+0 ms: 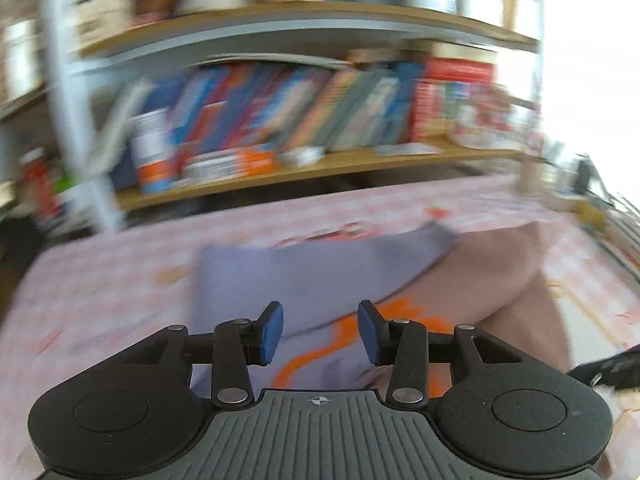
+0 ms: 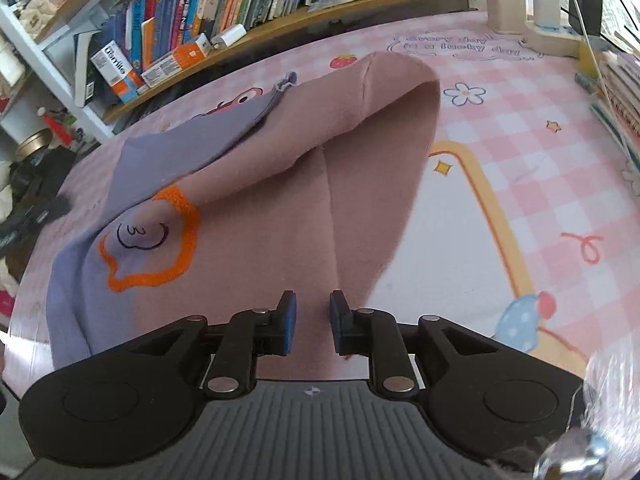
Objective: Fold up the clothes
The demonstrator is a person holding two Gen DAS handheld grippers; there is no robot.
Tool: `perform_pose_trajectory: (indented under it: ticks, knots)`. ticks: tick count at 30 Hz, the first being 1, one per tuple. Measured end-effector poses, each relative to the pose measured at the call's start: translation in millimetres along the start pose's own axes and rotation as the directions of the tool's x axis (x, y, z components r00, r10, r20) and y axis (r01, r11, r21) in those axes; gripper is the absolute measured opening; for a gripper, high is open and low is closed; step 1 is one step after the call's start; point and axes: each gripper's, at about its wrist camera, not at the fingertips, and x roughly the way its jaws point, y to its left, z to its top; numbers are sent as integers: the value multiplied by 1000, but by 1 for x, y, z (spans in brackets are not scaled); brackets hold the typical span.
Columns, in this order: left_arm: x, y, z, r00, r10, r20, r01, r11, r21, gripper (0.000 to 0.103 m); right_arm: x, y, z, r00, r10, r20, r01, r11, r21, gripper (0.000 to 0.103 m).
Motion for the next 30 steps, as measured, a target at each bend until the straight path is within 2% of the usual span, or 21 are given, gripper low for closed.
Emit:
perform_pose_trajectory:
  ticks: [3, 11, 14, 17, 18, 19, 22, 25, 28, 30]
  knots:
    - [37, -33, 10, 998, -63, 3, 63, 995, 83, 42, 1, 6, -7, 1000, -25, 0, 25, 1000, -4, 24]
    - [114, -88, 24, 990, -138, -32, 142, 964, 225, 42, 3, 12, -14, 997, -77, 8, 77, 996, 35, 24]
    - [131, -104, 21, 991, -130, -41, 136, 944, 299, 41, 4, 16, -16, 995, -99, 12, 98, 995, 33, 24]
    - [145, -108, 21, 995, -91, -31, 96, 942, 323, 41, 4, 19, -17, 994, -112, 15, 112, 993, 33, 24]
    - [148, -107, 22, 996, -81, -24, 84, 943, 321, 28, 4, 20, -18, 993, -115, 16, 115, 993, 35, 24]
    - [147, -103, 23, 997, -72, -14, 72, 949, 306, 4, 4, 20, -18, 993, -117, 15, 117, 993, 36, 24]
    - [133, -78, 31, 997, -60, 48, 48, 976, 210, 3, 4, 20, -17, 993, -119, 12, 119, 992, 42, 24]
    - [99, -32, 40, 991, -37, 128, 26, 996, 91, 3, 4, 18, -15, 993, -117, 5, 117, 992, 53, 24]
    - [65, 29, 40, 982, 61, 179, -62, 998, 1, 3, 4, 15, -9, 992, -124, 5, 123, 990, 71, 24]
    - [43, 76, 32, 967, 174, 185, -168, 985, -50, 3, 2, 10, -3, 993, -119, 17, 117, 988, 101, 24]
